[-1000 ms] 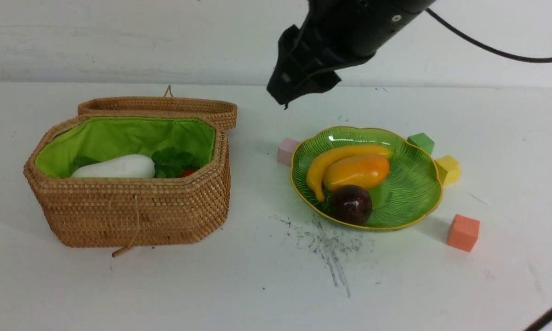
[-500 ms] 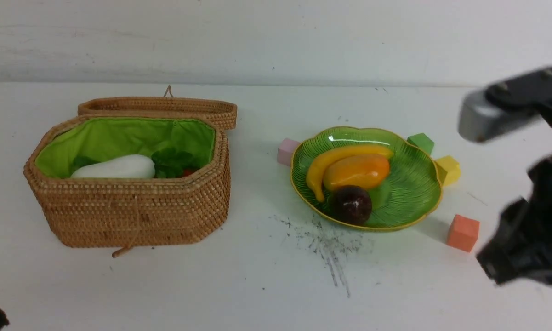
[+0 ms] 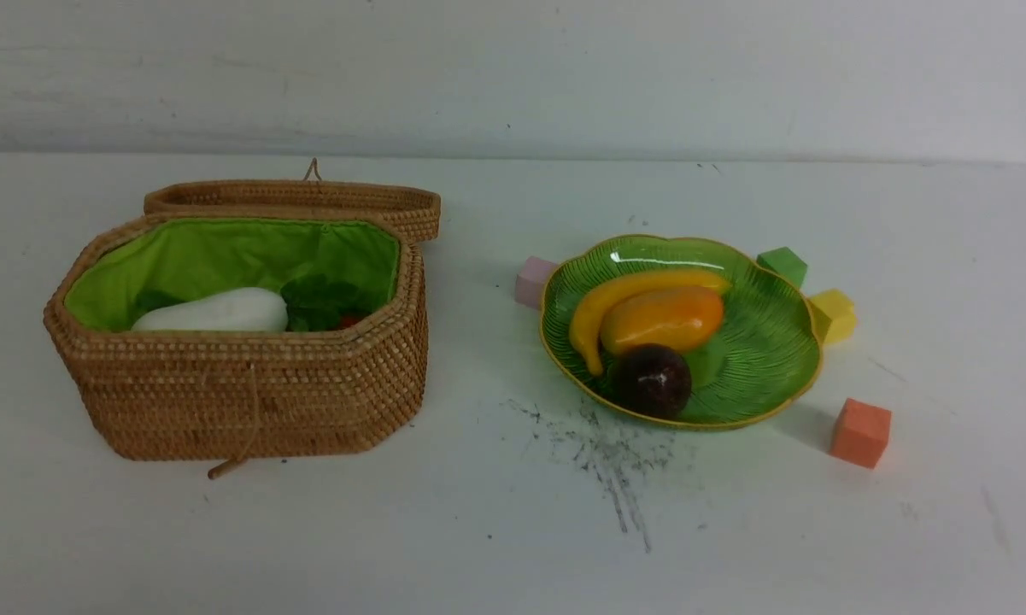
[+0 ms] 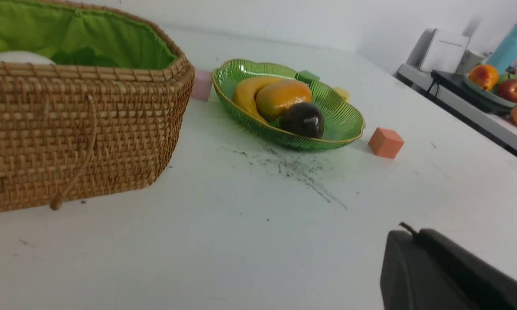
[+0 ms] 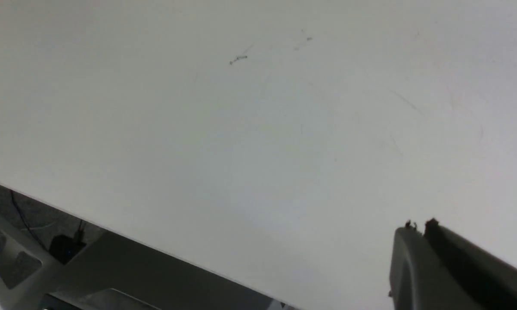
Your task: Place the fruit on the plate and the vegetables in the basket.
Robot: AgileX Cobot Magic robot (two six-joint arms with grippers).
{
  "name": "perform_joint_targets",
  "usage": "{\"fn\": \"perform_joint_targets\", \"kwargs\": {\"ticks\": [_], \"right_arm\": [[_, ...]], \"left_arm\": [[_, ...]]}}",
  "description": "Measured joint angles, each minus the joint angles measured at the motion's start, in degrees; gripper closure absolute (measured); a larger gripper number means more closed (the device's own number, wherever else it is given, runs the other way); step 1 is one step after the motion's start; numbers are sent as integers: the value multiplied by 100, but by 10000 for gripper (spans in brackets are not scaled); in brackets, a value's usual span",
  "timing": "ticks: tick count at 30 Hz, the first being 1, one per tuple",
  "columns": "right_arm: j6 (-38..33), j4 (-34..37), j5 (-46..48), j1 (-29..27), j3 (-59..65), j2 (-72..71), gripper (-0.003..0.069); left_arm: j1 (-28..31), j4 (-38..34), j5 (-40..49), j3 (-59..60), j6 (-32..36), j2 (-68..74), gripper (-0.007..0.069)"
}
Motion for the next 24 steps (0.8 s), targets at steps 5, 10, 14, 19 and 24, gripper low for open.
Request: {"fn": "perform_joint_targets", "kwargs": {"ticks": [5,10,14,19,24], "right_arm": [[0,0,7,0,0,-293,617],[0,-7,18,0,52,-486,612],[-57,-22,-4,-427,220,-994,607],[-700,-8,-1344,-1704,1271,-2272,606],[-1045,385,-3279,-2995,3290,-3814,606]], "left_arm": [[0,0,124,126,0,0,637],[0,0,167,183,0,0,635],[0,0,169,183,0,0,632],[0,0,173,183,0,0,626],[0,0,173,188,0,0,622]]}}
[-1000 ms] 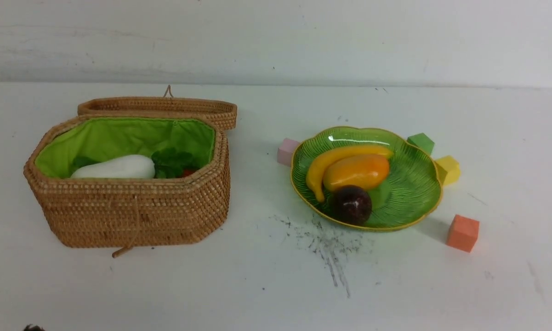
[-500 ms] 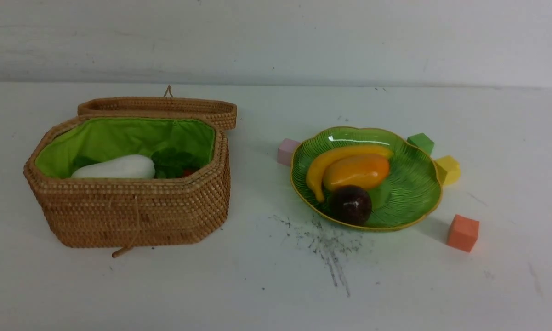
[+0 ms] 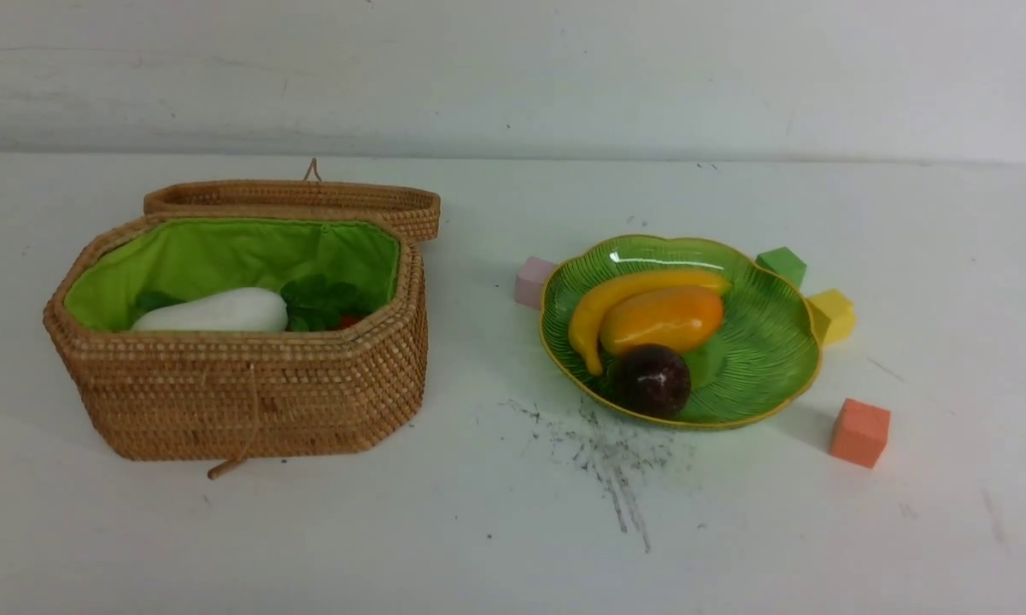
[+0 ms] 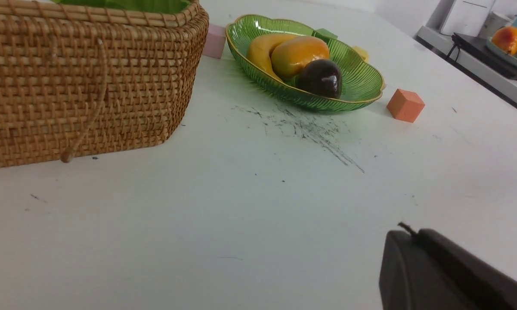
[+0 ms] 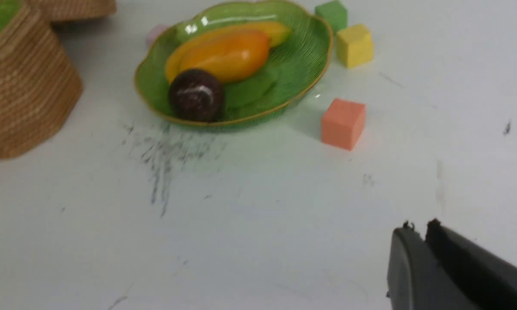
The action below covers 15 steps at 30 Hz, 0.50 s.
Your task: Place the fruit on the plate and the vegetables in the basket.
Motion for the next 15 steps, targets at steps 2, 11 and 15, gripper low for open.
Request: {"fn": "perform_joint_targets", "kwargs": {"ticks": [2,11,15], "right_arm": [[-13,76,-411,-151,528,-352,606],[-85,-213,-1477,-234,1957,-624,606],[-96,-213,-1575,-245,1979,-626,603]], "left_arm": [[0,-6,0,0,0,0,621],[0,-1,0,0,0,0,618],[0,-7,0,7,0,0,616]]}}
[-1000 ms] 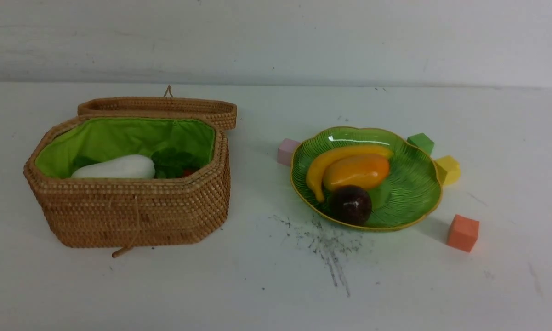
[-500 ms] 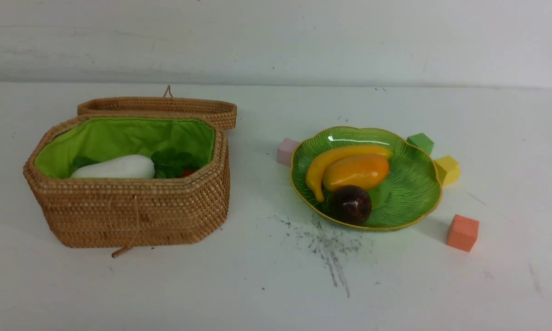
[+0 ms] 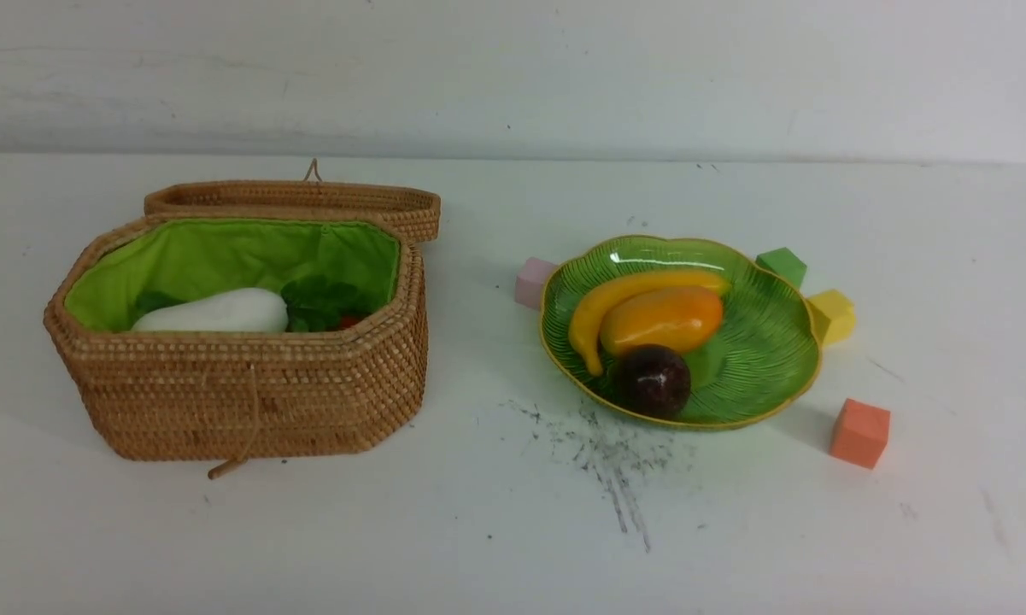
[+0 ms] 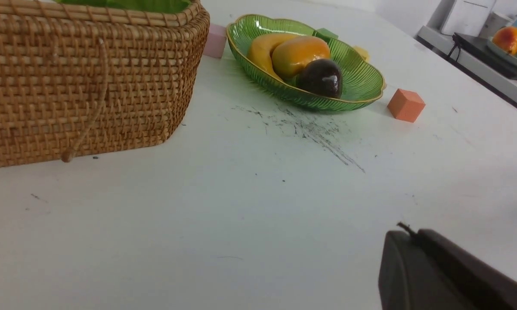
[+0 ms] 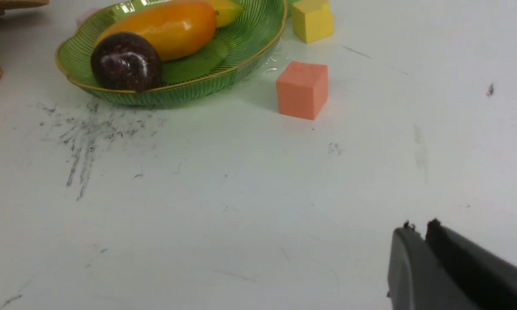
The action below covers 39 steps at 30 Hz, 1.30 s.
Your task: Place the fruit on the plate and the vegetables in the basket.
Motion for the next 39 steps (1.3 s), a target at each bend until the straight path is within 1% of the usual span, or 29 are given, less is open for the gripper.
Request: {"fn": "perform_joint_targets", "kwargs": {"ticks": [22,26,29,30,32,35,36,38,39], "right_arm": [[-24,0,-29,-17,6,0,580],[-24,0,-40,-17,6,0,578],[-24,0,-48,-17,12,0,575],[-24,0,-60,-17,12,0,572],[-24,0,-65,-17,12,0,569],[-24,-5,-65,-17,12,0,565],[-24,-5,-65,-17,12,0,564],[-24,-5,-65,-17,12,0,561],[-24,-12,-70,-17,12,0,560]], "left_arm": [[0,5,0,5,0,0,595],[64,282,-91,84,53,0,595],[478,352,-210,96,100,-5,608],[930,265,-305,96,234,-53,632],[1548,3,-345,115,533,-124,638],[2345,-581,-403,317,1177,-125,638],[2396,-581,-403,337,1219,-125,638],[2938,-1067,-378,607,1579,-125,638],[3048,-1185,-283,664,1663,-125,638]]}}
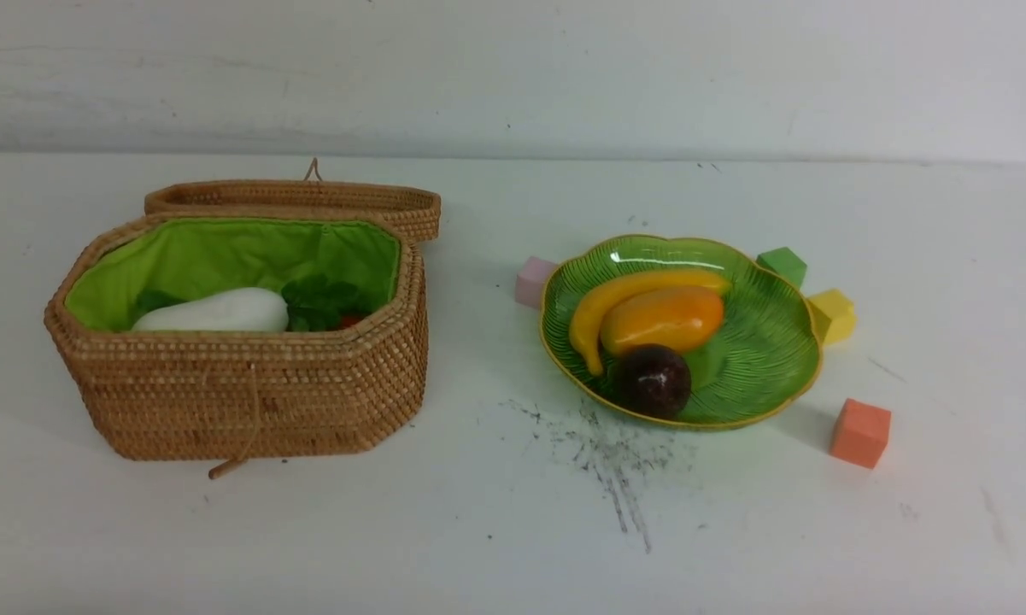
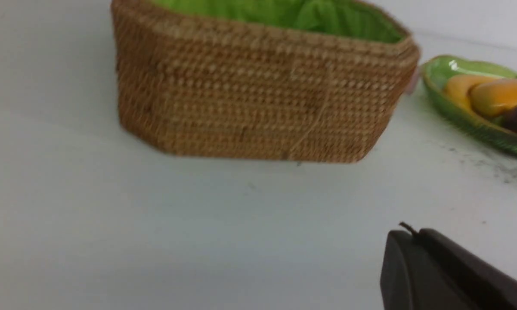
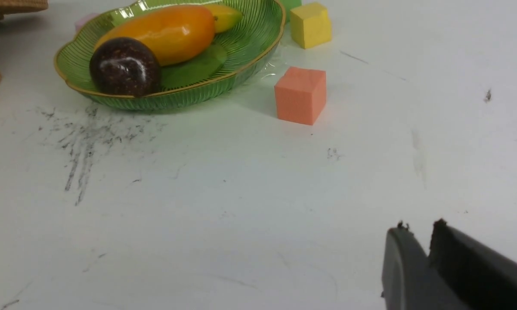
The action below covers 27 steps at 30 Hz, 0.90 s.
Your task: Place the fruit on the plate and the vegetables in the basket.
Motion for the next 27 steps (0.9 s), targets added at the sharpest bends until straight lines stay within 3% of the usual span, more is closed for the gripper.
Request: {"fn": "perform_joint_targets", "kwargs": {"ticks": [4,27], "right_arm": [[0,1,0,0,0,0,551],[-16,1,0,0,2,0,531]], "left_arm": [[191,-207,457,51,221,0,638],[204,-260,433,51,289,0,638]]}}
